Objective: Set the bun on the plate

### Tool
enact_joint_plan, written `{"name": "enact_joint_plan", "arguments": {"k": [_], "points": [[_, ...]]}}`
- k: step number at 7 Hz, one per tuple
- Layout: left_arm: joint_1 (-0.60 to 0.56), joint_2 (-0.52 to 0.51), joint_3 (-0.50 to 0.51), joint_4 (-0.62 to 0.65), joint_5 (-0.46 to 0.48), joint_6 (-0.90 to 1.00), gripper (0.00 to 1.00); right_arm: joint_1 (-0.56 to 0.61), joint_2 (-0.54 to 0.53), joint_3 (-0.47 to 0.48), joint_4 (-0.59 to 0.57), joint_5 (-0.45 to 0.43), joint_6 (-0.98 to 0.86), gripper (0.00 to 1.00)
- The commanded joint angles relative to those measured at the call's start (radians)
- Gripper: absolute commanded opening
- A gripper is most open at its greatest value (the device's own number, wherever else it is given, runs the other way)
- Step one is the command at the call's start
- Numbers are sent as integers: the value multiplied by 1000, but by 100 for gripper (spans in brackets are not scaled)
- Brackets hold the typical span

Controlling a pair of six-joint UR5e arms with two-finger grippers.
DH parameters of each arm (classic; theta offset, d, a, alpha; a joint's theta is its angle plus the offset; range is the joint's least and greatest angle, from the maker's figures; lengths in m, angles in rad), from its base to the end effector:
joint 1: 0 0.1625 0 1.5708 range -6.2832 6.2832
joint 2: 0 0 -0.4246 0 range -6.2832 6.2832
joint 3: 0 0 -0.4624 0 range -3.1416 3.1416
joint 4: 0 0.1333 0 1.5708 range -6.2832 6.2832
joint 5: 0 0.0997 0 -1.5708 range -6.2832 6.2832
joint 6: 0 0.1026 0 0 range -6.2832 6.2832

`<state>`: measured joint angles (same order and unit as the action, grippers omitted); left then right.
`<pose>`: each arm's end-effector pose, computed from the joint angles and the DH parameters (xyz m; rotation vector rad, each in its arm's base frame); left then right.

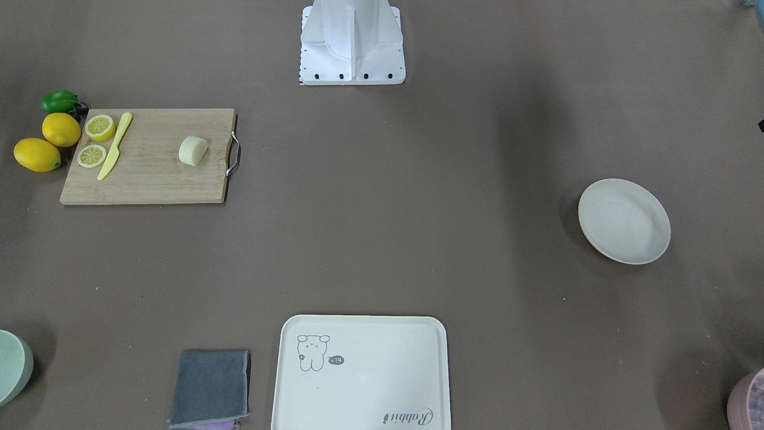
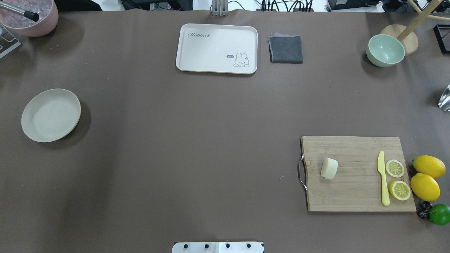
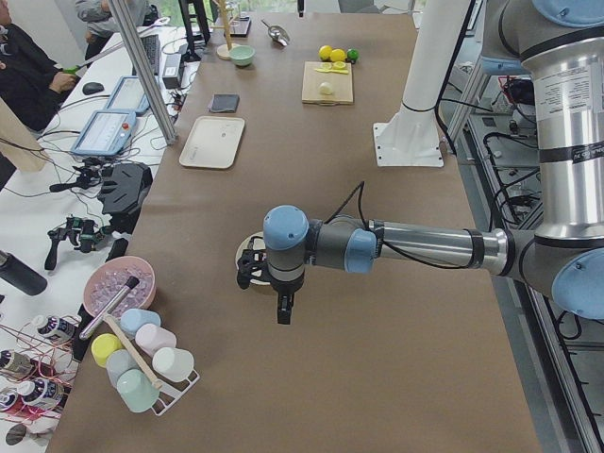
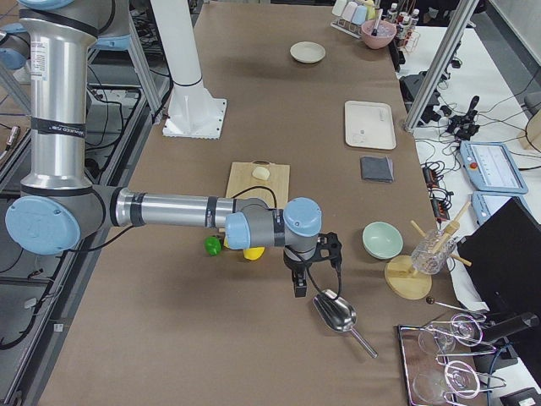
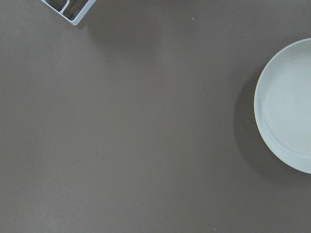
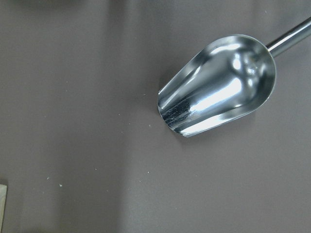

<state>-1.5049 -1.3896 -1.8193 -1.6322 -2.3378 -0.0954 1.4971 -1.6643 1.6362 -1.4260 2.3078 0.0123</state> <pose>-0.0295 -0.4962 0.6095 0.0602 0.7732 0.0214 0.0251 -0.5337 0.6621 0.0796 -0.7405 -0.1015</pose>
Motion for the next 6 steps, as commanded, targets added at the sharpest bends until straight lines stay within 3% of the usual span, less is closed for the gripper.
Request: {"name": "enact_joint_plan", "arguments": {"k": [1,4,6], "points": [[0,0,2,2,0,-3,98,0,0,1,-5,2,0,100],[0,-5,2,-23,0,-1,98,0,1,-1,-16,7,2,100],[11,-47,102,-157,0,-53,98,-2,0,-1,-10,7,2,100]]}}
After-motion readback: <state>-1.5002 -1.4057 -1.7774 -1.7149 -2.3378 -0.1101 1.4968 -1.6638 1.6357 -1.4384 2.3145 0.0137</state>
